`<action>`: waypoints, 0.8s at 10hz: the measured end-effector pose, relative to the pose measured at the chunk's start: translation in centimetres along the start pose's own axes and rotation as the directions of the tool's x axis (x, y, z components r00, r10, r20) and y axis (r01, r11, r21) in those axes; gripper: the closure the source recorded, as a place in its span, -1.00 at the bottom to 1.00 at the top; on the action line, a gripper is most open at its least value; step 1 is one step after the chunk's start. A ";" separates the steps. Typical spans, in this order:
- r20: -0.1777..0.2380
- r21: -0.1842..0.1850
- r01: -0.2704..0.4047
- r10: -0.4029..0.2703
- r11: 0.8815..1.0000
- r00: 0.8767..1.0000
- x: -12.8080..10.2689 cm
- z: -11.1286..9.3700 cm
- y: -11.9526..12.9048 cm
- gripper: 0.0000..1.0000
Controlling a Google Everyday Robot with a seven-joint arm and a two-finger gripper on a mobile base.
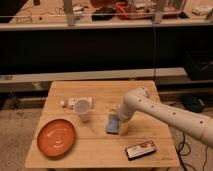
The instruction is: Place the white sponge in the ceramic bowl
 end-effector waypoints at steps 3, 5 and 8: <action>0.015 -0.010 0.009 -0.009 1.000 1.000 -0.2 0.8 0.0 -0.60; 0.022 -0.012 0.009 -0.008 1.000 1.000 -0.3 1.0 0.1 -0.60; 0.029 -0.016 0.008 -0.007 1.000 1.000 -0.3 1.4 0.1 -0.60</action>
